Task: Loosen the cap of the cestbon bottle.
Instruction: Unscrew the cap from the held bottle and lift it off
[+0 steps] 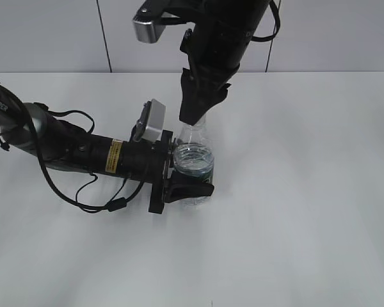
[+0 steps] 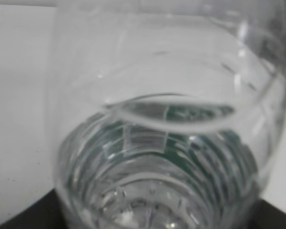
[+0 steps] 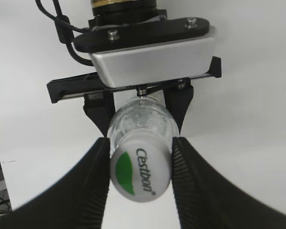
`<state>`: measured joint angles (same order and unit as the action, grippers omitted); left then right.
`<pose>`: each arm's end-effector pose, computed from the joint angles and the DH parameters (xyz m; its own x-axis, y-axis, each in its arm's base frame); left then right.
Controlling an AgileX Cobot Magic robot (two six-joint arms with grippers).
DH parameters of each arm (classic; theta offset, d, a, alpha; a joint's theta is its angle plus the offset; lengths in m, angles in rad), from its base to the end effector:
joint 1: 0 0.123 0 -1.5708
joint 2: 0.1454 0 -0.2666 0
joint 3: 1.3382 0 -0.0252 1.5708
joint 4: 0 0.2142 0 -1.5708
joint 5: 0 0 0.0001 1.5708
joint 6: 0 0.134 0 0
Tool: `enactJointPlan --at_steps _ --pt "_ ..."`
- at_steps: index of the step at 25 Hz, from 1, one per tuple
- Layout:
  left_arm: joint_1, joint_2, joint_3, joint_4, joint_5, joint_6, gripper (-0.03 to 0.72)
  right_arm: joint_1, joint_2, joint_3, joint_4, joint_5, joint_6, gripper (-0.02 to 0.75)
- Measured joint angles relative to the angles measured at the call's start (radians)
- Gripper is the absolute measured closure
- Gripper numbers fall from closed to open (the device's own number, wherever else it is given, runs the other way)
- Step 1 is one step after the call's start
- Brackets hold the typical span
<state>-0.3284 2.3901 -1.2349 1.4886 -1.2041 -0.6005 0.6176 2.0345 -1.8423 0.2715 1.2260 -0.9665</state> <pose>0.3163 -0.2394 0.0621 -0.0558 0.2814 -0.9580 0.9958 -0.0544 -0.0740 0.3068 0.2594 0.2187 -0.0390 -0.9369 -0.3474 -0.9980 0.0540 -0.0338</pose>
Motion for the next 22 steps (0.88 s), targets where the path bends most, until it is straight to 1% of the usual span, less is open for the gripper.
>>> enactJointPlan --at_steps 9,22 --pt "0.0 0.0 0.0 0.0 0.0 0.0 0.281 0.0 0.0 0.0 -0.009 0.003 -0.148 0.436" --pt "0.0 0.0 0.0 -0.005 -0.001 -0.013 0.281 0.002 0.0 -0.016 -0.031 0.007 -0.181 0.44"
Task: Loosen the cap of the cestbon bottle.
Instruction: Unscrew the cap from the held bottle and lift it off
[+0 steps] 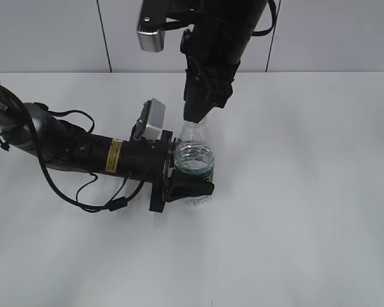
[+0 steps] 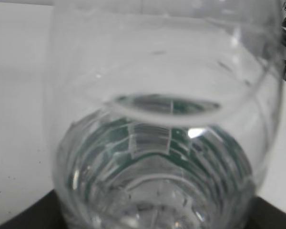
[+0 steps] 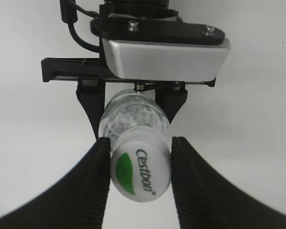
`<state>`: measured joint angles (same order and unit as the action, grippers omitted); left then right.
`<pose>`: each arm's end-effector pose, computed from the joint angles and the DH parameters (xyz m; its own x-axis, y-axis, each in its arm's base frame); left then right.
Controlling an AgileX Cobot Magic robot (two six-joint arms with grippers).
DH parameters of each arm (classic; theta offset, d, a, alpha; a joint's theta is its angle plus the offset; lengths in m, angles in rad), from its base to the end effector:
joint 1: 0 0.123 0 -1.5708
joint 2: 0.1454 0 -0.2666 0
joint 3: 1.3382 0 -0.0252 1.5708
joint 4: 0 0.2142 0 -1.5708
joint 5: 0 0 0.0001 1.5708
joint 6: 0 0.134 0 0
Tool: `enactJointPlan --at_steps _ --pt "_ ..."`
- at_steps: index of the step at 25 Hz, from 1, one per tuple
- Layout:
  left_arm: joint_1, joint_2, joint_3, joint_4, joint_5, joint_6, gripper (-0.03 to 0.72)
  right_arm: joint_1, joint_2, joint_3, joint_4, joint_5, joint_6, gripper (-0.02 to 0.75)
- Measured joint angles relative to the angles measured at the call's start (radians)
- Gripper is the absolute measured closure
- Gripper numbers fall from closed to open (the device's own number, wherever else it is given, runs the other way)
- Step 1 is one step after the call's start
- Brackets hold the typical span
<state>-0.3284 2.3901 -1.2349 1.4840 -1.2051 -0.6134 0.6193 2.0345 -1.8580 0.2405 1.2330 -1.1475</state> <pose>0.3167 -0.2396 0.0625 -0.0705 0.2791 -0.9577 0.9951 -0.0475 -0.0871 0.3093 0.2575 0.2214 0.1555 -0.9368 -0.3134 -0.9852 -0.1240 -0.1181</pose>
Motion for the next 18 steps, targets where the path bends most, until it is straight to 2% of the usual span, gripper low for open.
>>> enactJointPlan --at_steps 18 --pt "0.001 0.0 0.0 -0.007 -0.002 -0.004 0.281 0.001 0.0 -0.003 0.003 0.003 0.01 0.444"
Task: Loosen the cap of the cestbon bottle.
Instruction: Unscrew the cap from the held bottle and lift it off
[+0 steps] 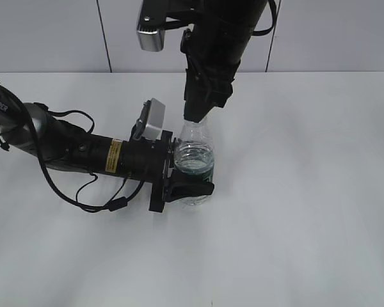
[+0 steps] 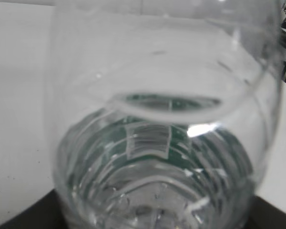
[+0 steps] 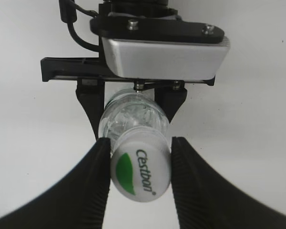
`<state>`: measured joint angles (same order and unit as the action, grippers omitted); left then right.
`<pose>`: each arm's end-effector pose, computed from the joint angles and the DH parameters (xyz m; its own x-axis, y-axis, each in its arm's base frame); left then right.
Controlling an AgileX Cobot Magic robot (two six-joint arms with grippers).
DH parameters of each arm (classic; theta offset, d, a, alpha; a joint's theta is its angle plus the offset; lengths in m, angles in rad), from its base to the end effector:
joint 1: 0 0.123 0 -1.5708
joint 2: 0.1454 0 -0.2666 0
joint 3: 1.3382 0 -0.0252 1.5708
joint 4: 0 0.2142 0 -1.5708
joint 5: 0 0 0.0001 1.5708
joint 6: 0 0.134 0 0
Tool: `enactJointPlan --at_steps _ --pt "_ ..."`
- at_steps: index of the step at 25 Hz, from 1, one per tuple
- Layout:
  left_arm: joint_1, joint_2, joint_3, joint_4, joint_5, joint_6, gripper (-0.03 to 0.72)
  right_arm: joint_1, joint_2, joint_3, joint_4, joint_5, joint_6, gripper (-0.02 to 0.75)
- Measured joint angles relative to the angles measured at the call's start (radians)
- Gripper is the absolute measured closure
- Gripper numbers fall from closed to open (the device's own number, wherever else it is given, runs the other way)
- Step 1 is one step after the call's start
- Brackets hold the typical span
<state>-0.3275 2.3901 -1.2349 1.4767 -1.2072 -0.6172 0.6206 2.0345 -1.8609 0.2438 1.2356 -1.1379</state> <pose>0.3176 -0.2395 0.0632 -0.0775 0.2738 -0.9586 0.9949 -0.0407 -0.0921 0.3087 0.2582 0.2221 0.1470 -0.9368 -0.3175 -0.9867 -0.1163 -0.1138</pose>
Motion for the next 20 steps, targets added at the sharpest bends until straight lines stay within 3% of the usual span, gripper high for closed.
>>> enactJointPlan --at_steps 20 --pt "0.0 0.0 0.0 -0.003 0.0 0.01 0.281 -0.001 -0.034 -0.004 -0.022 -0.01 0.094 0.448"
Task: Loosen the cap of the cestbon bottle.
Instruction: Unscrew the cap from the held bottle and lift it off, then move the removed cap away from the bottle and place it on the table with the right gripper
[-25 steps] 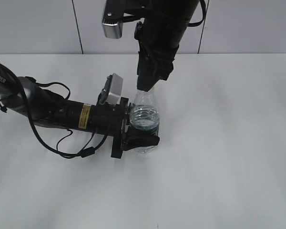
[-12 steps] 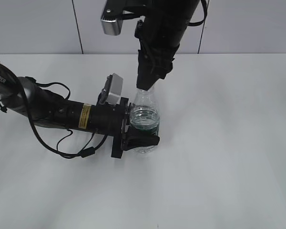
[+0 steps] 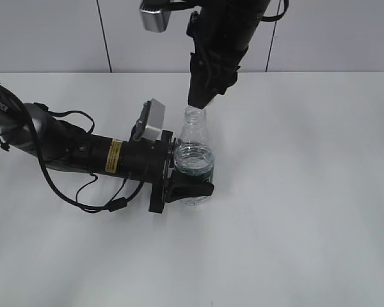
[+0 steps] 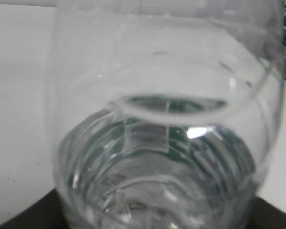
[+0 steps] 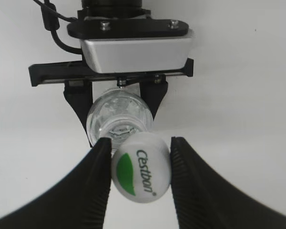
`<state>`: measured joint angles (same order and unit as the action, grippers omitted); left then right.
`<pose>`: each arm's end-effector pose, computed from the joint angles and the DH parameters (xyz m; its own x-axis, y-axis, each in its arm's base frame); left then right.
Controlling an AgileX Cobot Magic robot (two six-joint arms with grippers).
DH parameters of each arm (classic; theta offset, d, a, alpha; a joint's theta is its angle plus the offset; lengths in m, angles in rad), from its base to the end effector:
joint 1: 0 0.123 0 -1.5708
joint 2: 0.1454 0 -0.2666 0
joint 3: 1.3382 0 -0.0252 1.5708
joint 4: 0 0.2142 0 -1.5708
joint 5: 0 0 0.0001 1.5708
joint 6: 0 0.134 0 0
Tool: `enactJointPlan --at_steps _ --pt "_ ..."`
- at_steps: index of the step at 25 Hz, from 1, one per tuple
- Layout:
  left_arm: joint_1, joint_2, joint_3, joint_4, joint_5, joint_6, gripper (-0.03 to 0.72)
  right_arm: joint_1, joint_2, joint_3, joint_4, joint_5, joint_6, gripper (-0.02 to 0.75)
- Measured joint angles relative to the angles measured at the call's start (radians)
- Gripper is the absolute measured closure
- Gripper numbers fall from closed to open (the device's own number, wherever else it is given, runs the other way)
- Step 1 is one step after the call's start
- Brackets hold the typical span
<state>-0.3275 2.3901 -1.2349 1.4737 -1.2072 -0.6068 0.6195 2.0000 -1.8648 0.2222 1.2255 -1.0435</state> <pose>0.3179 -0.2396 0.0633 -0.0683 0.2719 -0.9599 0.9957 -0.0410 -0.0825 0.3090 0.2545 0.2366 0.0686 -0.9403 -0.3334 -0.9905 -0.0244 -0.1352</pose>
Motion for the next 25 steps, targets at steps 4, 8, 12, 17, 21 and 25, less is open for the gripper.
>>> enactJointPlan --at_steps 4,8,12,17,21,25 --pt "0.0 0.0 0.0 0.0 -0.001 0.0 0.281 0.0 0.0 0.0 -0.032 0.0 0.056 0.448" --pt "0.0 0.0 0.0 0.0 -0.001 0.0 0.281 -0.003 0.0 -0.022 -0.066 0.0 0.127 0.449" --pt "0.0 0.0 0.0 0.0 -0.001 0.0 0.281 -0.015 0.0 -0.047 -0.12 -0.001 0.245 0.449" --pt "0.0 0.0 0.0 0.0 -0.001 0.001 0.281 -0.087 0.0 -0.049 -0.174 -0.001 0.444 0.449" --pt "0.0 0.0 0.0 0.0 -0.001 0.001 0.281 -0.197 0.0 -0.049 -0.15 -0.001 0.584 0.449" --pt "0.0 0.0 0.0 -0.004 -0.001 0.001 0.281 -0.324 0.0 -0.022 -0.084 -0.007 0.678 0.45"
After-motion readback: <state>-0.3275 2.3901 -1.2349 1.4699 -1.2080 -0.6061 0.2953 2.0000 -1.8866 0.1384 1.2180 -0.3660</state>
